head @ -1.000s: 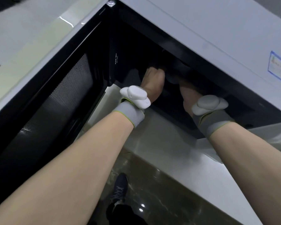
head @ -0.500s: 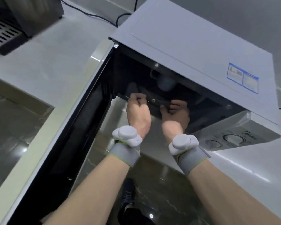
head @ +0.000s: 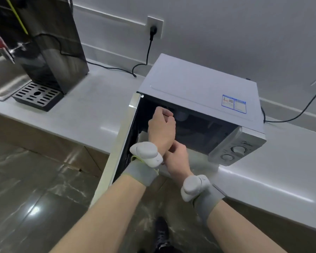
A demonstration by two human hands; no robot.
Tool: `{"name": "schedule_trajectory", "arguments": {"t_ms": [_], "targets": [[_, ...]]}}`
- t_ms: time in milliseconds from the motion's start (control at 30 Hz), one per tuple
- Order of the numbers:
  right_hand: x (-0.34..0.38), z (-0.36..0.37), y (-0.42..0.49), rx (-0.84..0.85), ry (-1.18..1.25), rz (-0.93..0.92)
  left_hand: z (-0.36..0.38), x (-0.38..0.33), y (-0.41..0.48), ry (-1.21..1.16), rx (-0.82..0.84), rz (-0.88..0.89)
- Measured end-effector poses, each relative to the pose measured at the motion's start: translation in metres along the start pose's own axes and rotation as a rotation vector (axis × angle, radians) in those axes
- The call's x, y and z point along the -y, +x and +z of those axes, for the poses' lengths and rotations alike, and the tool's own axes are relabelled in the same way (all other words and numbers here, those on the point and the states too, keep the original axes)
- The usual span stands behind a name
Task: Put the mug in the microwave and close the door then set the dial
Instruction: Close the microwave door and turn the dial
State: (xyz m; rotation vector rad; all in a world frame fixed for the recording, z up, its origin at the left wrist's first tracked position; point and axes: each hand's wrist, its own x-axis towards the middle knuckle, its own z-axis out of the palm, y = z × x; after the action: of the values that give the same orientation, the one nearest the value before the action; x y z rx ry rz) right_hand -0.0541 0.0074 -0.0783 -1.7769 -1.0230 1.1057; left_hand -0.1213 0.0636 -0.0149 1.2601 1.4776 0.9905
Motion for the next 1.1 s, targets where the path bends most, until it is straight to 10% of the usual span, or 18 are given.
{"name": "schedule_trajectory", "arguments": {"t_ms": [500,1100], "targets": [[0.06,0.036,-0.081,0.224,-0.208,-0.114,-0.126,-0.018,0.007,0.72,0.315,0.424],[0.041,0.049,-0.104,0.236,-0.135,-0.056,-0.144,0.018,0.003,0.666,0.264,0.425]]}}
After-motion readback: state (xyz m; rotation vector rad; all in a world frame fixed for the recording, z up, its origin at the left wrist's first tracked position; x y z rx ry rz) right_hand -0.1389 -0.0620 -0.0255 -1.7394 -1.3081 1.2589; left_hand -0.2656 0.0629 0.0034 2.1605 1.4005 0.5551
